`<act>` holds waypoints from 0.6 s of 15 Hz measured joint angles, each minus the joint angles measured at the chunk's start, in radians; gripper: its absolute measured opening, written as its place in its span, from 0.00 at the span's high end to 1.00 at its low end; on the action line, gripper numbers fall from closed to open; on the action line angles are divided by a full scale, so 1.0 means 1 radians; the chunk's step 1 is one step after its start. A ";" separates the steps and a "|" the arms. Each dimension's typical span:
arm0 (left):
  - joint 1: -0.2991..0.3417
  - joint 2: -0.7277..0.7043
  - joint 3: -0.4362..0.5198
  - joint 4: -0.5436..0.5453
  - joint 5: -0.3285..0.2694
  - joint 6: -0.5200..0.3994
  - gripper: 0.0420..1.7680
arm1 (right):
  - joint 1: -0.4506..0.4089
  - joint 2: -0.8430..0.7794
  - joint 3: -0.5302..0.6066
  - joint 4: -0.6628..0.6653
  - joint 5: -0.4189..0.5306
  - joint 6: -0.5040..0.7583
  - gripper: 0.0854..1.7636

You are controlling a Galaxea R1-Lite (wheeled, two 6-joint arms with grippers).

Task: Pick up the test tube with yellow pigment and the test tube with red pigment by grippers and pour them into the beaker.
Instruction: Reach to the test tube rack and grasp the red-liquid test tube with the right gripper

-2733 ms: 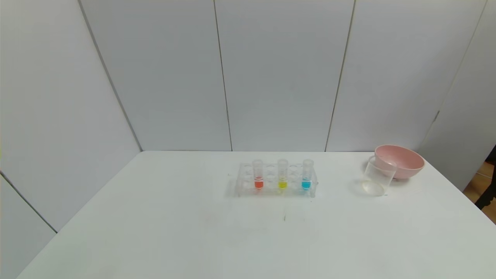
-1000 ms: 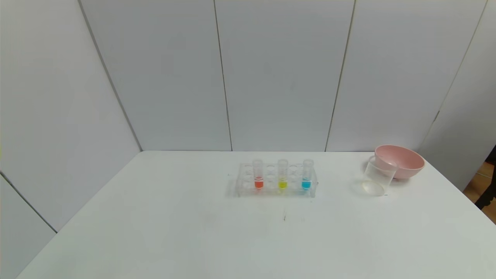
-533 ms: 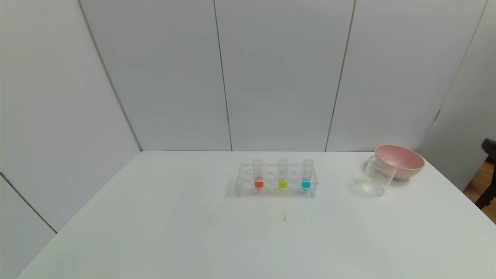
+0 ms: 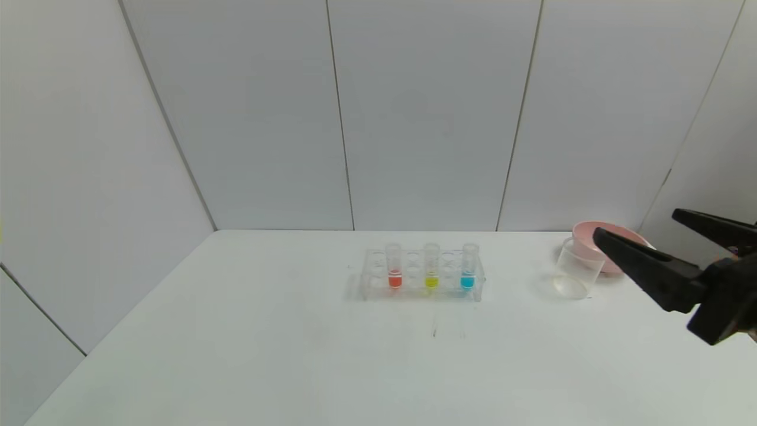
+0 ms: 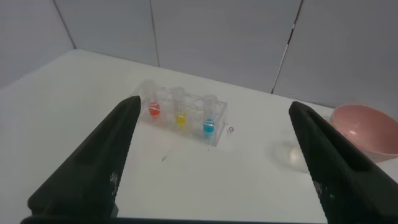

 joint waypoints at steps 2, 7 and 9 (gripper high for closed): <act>0.000 0.000 0.000 0.000 0.000 0.000 0.00 | 0.046 0.060 0.002 -0.044 -0.027 0.009 0.03; 0.000 0.000 0.000 0.000 0.000 0.000 0.00 | 0.158 0.247 -0.003 -0.194 -0.034 0.013 0.03; 0.000 0.000 0.000 0.000 0.000 0.000 0.00 | 0.193 0.340 -0.011 -0.286 -0.034 0.012 0.03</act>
